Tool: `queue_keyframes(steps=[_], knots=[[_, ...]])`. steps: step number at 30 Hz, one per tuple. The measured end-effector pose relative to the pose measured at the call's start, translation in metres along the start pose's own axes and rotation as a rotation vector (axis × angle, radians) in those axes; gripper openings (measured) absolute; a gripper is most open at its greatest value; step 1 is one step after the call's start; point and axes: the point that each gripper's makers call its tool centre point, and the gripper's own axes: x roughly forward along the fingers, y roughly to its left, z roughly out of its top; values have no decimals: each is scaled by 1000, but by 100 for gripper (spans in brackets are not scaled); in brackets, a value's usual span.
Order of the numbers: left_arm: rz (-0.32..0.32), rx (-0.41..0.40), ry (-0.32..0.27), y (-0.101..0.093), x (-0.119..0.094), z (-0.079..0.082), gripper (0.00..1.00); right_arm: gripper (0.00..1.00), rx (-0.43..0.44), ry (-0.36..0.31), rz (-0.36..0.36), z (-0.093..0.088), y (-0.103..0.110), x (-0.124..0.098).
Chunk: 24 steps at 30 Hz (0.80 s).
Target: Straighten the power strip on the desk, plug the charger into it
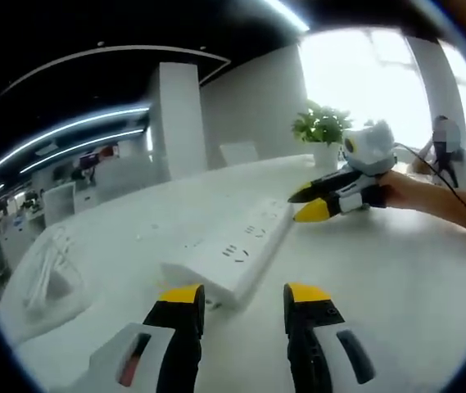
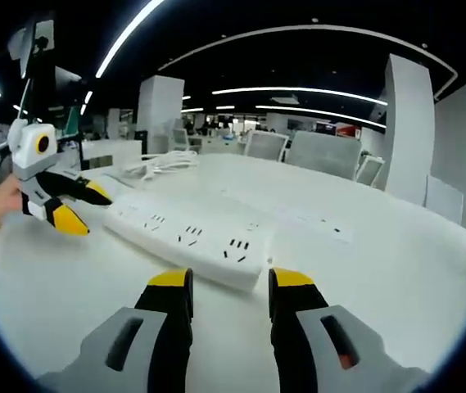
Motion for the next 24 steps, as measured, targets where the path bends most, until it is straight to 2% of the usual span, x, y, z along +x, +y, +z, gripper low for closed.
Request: queue_keyframes(steps=[3,4,9,22,24], knots=[[-1,-5,-1,0,3,0,40,36,0,6,3,-1,0,2],[-2,5,15,-1,7,-3,40,35,41,-8,20,-1,3,5],[-3,-12,12,2,13,-1,40,35,54,-4,23,-5,-4,10],[7,-30,3,5,26,2,38,34,107,-55,21,2,-16,13],[12,-29,3,6,26,2,37,33,87,-50,16,2,-17,13]])
